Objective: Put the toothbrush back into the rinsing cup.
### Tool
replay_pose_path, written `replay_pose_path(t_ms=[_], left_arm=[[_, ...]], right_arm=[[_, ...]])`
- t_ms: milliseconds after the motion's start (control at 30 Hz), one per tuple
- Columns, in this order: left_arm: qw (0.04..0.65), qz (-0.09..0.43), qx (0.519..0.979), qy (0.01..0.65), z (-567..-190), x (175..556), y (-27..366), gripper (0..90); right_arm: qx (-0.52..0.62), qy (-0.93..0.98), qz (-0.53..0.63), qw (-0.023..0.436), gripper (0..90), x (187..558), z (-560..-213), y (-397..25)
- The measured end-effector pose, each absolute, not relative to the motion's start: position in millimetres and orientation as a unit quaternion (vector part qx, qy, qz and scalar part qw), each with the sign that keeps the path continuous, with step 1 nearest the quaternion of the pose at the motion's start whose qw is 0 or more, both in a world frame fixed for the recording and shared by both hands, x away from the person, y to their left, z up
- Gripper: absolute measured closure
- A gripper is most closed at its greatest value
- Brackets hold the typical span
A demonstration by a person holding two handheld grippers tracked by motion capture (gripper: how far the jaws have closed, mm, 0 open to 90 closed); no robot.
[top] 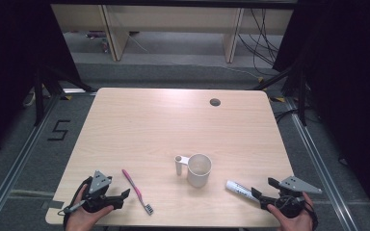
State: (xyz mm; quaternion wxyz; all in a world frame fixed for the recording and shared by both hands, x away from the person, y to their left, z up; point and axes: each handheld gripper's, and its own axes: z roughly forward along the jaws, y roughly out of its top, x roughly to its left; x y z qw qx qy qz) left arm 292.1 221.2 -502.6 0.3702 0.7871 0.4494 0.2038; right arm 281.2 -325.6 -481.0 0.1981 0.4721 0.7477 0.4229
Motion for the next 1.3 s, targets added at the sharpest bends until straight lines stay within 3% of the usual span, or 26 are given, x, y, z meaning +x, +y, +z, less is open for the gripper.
replay_pose_path(t_ms=[533,933,1300], left_arm=[[0.378,0.176,0.841,0.345,-497,300,216,15.1],[0.330,0.166,0.900,0.231,-485,316,199,26.7],[0.291,0.132,0.927,0.196,-487,338,191,36.2]], right_arm=[[0.469,0.744,0.430,0.201,24.8,282,-481,-327],[0.459,0.753,0.429,0.198,25.7,282,-481,-325],[0.477,0.747,0.427,0.180,26.0,280,-480,-323]])
